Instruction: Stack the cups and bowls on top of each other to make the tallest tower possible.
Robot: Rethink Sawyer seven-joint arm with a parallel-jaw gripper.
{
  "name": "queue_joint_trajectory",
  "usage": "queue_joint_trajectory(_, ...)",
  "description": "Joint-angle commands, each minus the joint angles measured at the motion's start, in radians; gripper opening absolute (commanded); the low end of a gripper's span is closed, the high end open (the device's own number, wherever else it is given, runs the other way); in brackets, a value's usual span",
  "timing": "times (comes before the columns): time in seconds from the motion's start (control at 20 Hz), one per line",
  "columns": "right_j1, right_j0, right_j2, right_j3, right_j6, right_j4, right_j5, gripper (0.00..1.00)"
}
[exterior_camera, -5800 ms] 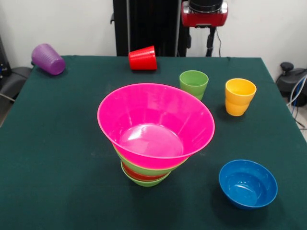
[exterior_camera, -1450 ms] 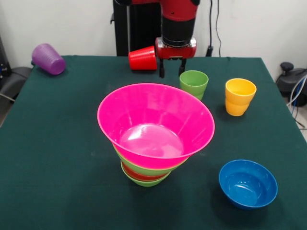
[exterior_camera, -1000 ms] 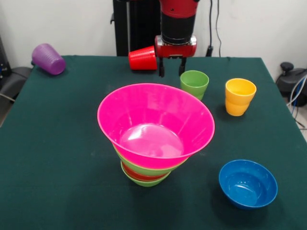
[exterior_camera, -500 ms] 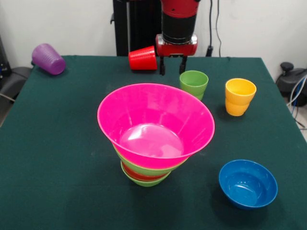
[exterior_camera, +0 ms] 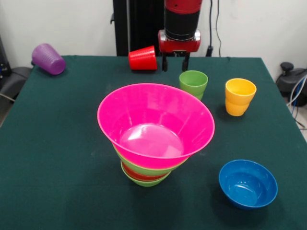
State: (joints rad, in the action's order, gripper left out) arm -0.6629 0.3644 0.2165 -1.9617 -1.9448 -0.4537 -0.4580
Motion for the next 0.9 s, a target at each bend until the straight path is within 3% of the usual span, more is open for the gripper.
queue_joint_trajectory(0.05, -0.029, -0.008, 0.091, -0.003, 0.010, 0.049, -0.114, 1.00)
queue_joint_trajectory(0.6, -0.084, -0.005, 0.129, 0.014, 0.026, 0.115, -0.193, 1.00)
queue_joint_trajectory(0.9, -0.073, 0.002, 0.137, 0.010, 0.010, 0.120, -0.147, 1.00)
